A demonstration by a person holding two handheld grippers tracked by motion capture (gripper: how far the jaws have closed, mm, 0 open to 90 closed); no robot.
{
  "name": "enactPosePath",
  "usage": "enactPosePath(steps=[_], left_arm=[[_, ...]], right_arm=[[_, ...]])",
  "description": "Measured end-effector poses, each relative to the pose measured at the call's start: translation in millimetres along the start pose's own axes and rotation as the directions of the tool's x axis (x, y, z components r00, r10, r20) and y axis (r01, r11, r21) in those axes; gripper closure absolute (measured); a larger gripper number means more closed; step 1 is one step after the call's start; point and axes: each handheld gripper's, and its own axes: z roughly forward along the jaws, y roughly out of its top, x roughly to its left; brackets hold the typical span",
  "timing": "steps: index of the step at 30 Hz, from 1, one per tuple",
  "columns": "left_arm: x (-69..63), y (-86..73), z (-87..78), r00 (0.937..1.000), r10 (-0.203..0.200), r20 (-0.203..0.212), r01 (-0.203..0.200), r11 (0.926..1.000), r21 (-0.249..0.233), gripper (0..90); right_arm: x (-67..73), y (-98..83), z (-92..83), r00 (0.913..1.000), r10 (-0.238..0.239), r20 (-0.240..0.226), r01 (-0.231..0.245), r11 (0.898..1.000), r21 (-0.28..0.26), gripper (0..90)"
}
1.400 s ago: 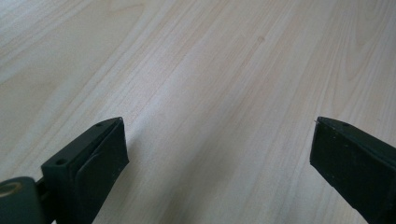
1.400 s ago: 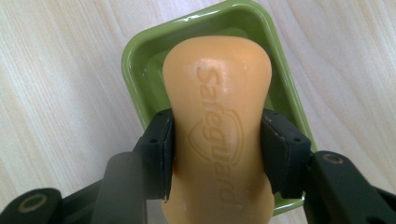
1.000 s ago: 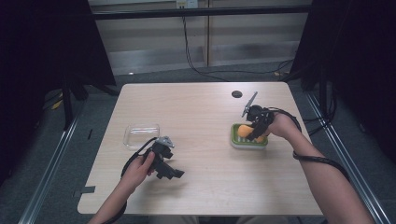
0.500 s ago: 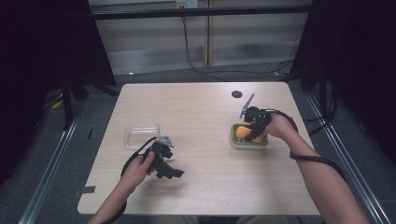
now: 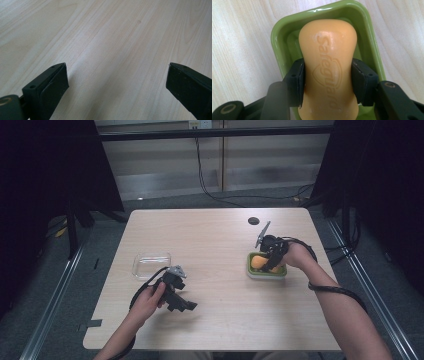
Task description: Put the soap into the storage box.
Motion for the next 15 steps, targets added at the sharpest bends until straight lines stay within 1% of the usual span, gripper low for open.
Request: enactPosePath(steps=[1, 3, 6, 8, 9, 12, 13, 15], left_arm=[[0.0, 0.2, -0.4, 1.0000, 0.002, -0.001, -0.002, 1.0000, 0.006, 4.1], [0.3, 0.1, -0.2, 1.0000, 0.004, 0.002, -0.004, 1.0000, 0.005, 4.1], [0.4, 0.1, -0.1, 1.0000, 0.003, 0.006, -0.003, 1.0000, -0.004, 4.0], [0.1, 0.0, 0.0, 1.0000, 0.000, 0.001, 0.000, 1.0000, -0.002, 4.0], [2.0, 0.0, -0.6, 0.9997, 0.023, 0.001, -0.023, 0.9996, 0.016, 4.0], [2.2, 0.0, -0.3, 0.9997, 0.025, 0.000, -0.025, 0.9995, 0.019, 4.1], [2.0, 0.0, -0.2, 0.9997, 0.024, 0.000, -0.024, 0.9995, 0.018, 4.1], [1.9, 0.1, -0.4, 0.9996, 0.027, 0.001, -0.027, 0.9995, 0.019, 4.1]], right_arm=[[0.6, 0.1, 0.5, 1.0000, 0.000, -0.007, 0.000, 1.000, 0.005, 49.7], [-0.8, -0.3, 1.6, 0.9999, -0.014, 0.001, 0.014, 1.000, 0.004, 49.6], [-2.1, -1.3, 2.6, 0.9999, -0.015, 0.003, 0.015, 1.000, 0.003, 49.6], [-2.1, -1.6, 2.9, 0.9999, -0.017, 0.003, 0.017, 1.000, 0.002, 49.6], [-2.3, -1.9, 3.6, 0.9997, -0.024, 0.007, 0.024, 1.000, 0.001, 49.5], [-2.8, -2.2, 3.4, 0.9997, -0.022, 0.012, 0.023, 1.000, -0.005, 49.5], [-3.8, -2.4, 3.7, 0.9994, -0.032, 0.013, 0.032, 0.999, -0.007, 49.4], [-3.8, -2.4, 4.0, 0.9994, -0.033, 0.012, 0.033, 0.999, -0.003, 49.3]])
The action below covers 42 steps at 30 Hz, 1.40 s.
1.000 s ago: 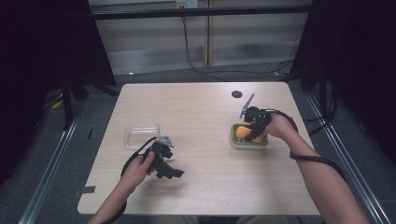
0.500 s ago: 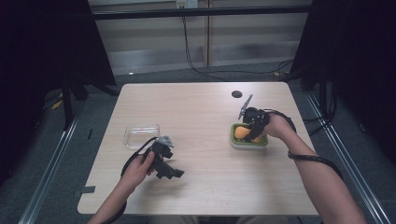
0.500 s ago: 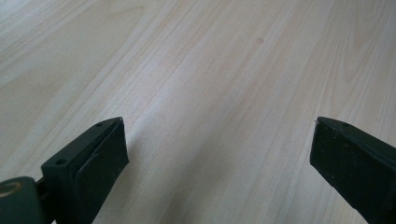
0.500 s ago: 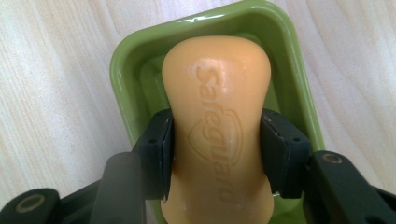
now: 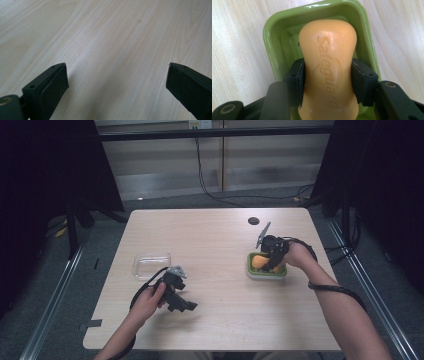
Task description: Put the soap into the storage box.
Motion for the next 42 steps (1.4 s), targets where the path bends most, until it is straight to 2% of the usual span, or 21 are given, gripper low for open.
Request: enactPosePath(steps=[1, 2, 3, 4, 5, 12, 18, 21, 22, 23, 25, 30, 31, 36, 40, 42], left_arm=[[-1.4, -0.3, 0.5, 0.9997, -0.022, 0.002, 0.022, 0.9996, -0.016, 4.0], [0.1, -0.3, -0.8, 1.0000, -0.004, 0.002, 0.004, 1.0000, -0.003, 4.0], [0.1, -0.3, -0.8, 1.0000, -0.004, 0.002, 0.004, 1.0000, -0.003, 4.0], [0.6, -0.2, -1.2, 1.0000, 0.002, 0.001, -0.002, 1.0000, 0.002, 4.0], [-0.5, -0.4, 0.0, 0.9999, -0.015, 0.003, 0.015, 0.9998, -0.012, 4.0], [-0.8, -0.2, 0.6, 0.9999, -0.011, -0.001, 0.011, 0.9999, -0.004, 4.1], [-2.3, 0.1, 1.6, 0.9998, -0.019, 0.006, 0.019, 0.9998, -0.009, 4.1], [-2.4, -0.3, 2.1, 0.9997, -0.024, 0.005, 0.024, 0.9996, -0.012, 4.1], [-2.4, -0.3, 2.0, 0.9997, -0.024, 0.005, 0.024, 0.9997, -0.011, 4.1], [-2.4, -0.4, 2.1, 0.9997, -0.024, 0.005, 0.024, 0.9997, -0.011, 4.1], [-2.3, -0.7, 2.3, 0.9997, -0.024, 0.006, 0.024, 0.9997, -0.010, 4.0], [-3.0, -0.1, 1.9, 0.9997, -0.022, 0.005, 0.022, 0.9997, -0.014, 4.1], [-2.0, 0.0, 1.2, 1.0000, -0.004, 0.004, 0.004, 1.0000, 0.000, 4.1], [-2.5, -1.2, 1.9, 0.9999, -0.010, 0.005, 0.010, 0.9999, -0.008, 4.1], [-2.5, -0.3, 1.7, 1.0000, 0.001, 0.009, -0.001, 1.0000, 0.000, 4.0], [-2.9, -0.7, 2.1, 1.0000, -0.002, 0.008, 0.002, 1.0000, 0.006, 4.1]], right_arm=[[1.0, -0.7, 1.2, 1.0000, 0.006, -0.002, -0.006, 1.000, 0.005, 49.4], [1.5, -1.3, 1.3, 0.9998, 0.018, -0.006, -0.018, 1.000, 0.005, 49.4], [1.5, -1.3, 1.3, 0.9998, 0.018, -0.006, -0.018, 1.000, 0.005, 49.4], [0.2, -1.6, 1.5, 1.0000, 0.004, 0.001, -0.004, 1.000, -0.004, 49.4], [0.4, -1.9, 1.5, 1.0000, 0.008, 0.000, -0.008, 1.000, -0.001, 49.4], [-0.5, -2.5, -3.3, 0.9997, 0.024, 0.009, -0.023, 0.999, -0.026, 47.8], [-2.4, -6.3, -6.5, 0.9980, 0.061, 0.016, -0.060, 0.998, -0.032, 39.8], [-2.6, -8.8, -8.4, 0.9942, 0.107, 0.008, -0.107, 0.994, -0.036, 36.8], [-2.2, -10.0, -10.1, 0.9901, 0.141, -0.002, -0.141, 0.989, -0.042, 35.5], [-4.0, -11.5, -10.7, 0.9915, 0.130, 0.002, -0.130, 0.990, -0.060, 34.3], [-2.2, -12.9, -14.1, 0.9847, 0.174, -0.009, -0.174, 0.983, -0.063, 32.8], [0.6, -16.5, -21.9, 0.9793, 0.202, -0.009, -0.202, 0.973, -0.110, 28.2], [2.1, -16.7, -24.4, 0.9792, 0.203, -0.007, -0.202, 0.972, -0.120, 27.5], [7.5, -17.1, -31.6, 0.9767, 0.214, -0.013, -0.214, 0.966, -0.147, 25.1], [10.7, -19.9, -38.4, 0.9701, 0.241, -0.034, -0.242, 0.951, -0.190, 23.3], [13.5, -21.2, -40.4, 0.9693, 0.243, -0.035, -0.245, 0.949, -0.197, 22.5]])
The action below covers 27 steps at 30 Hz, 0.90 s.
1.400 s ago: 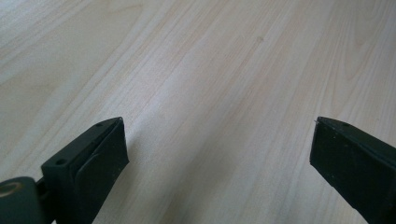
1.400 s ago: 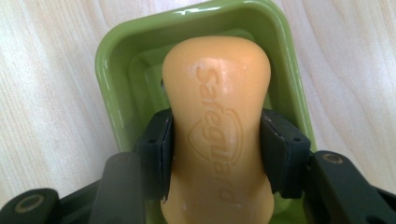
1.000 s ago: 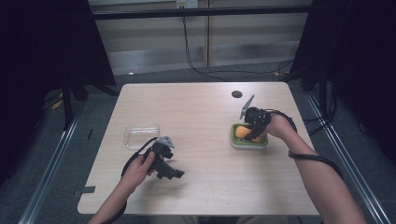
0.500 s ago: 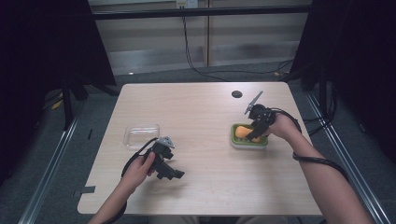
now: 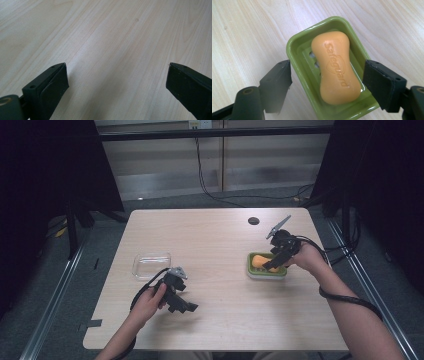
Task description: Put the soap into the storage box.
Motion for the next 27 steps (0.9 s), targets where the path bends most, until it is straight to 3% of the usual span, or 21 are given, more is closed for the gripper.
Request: enactPosePath(steps=[13, 21, 22, 27], left_arm=[[-1.1, 0.1, -0.8, 1.0000, -0.004, -0.003, 0.004, 1.0000, -0.005, 4.1], [-1.4, 1.1, -1.4, 0.9999, 0.014, -0.003, -0.014, 0.9999, 0.006, 4.1], [-3.7, 0.7, -0.2, 0.9998, -0.021, -0.002, 0.021, 0.9997, -0.017, 4.1], [-3.1, 0.7, 0.0, 0.9999, -0.012, -0.007, 0.012, 0.9999, -0.009, 4.1]], right_arm=[[19.5, -13.2, -7.4, 0.9996, 0.003, -0.028, -0.005, 0.998, -0.065, 20.0], [31.9, -20.1, -5.8, 0.9995, -0.003, -0.033, 0.001, 0.999, -0.054, 18.2], [32.7, -20.6, -5.9, 0.9994, -0.015, -0.032, 0.013, 0.998, -0.054, 18.1], [42.8, -26.1, -4.2, 0.9986, -0.034, -0.039, 0.032, 0.998, -0.055, 17.4]])
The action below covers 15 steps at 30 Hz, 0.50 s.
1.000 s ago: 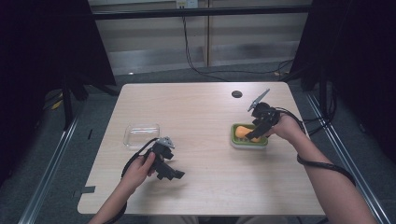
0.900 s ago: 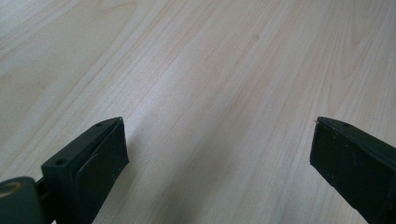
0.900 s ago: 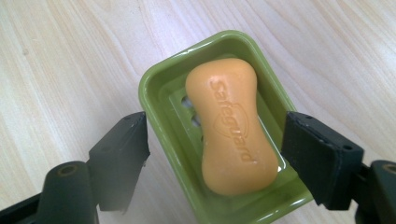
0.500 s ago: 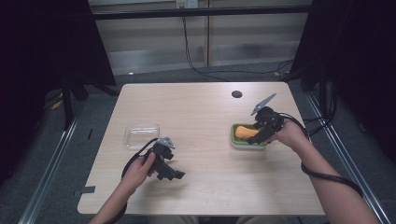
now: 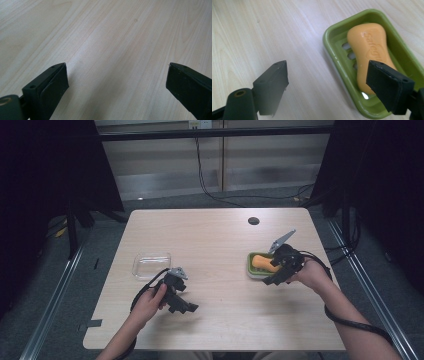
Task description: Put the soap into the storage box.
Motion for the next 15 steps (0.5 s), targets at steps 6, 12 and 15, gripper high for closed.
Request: enactPosePath(steps=[6, 12, 15], left_arm=[[-0.1, 0.0, 0.8, 1.0000, 0.000, 0.004, 0.000, 1.0000, -0.001, 4.1], [0.5, 0.2, 0.8, 0.9999, 0.015, 0.008, -0.015, 0.9998, 0.009, 4.0], [-0.1, -0.1, 2.4, 0.9999, 0.007, 0.008, -0.007, 1.0000, 0.004, 4.1]], right_arm=[[7.2, -5.5, 3.0, 0.9999, 0.001, -0.014, -0.001, 1.000, -0.005, 17.2], [17.6, -14.7, 8.0, 0.9996, 0.013, -0.025, -0.013, 1.000, -0.026, 17.0], [21.3, -17.9, 9.0, 0.9993, 0.014, -0.034, -0.015, 0.999, -0.034, 17.0]])
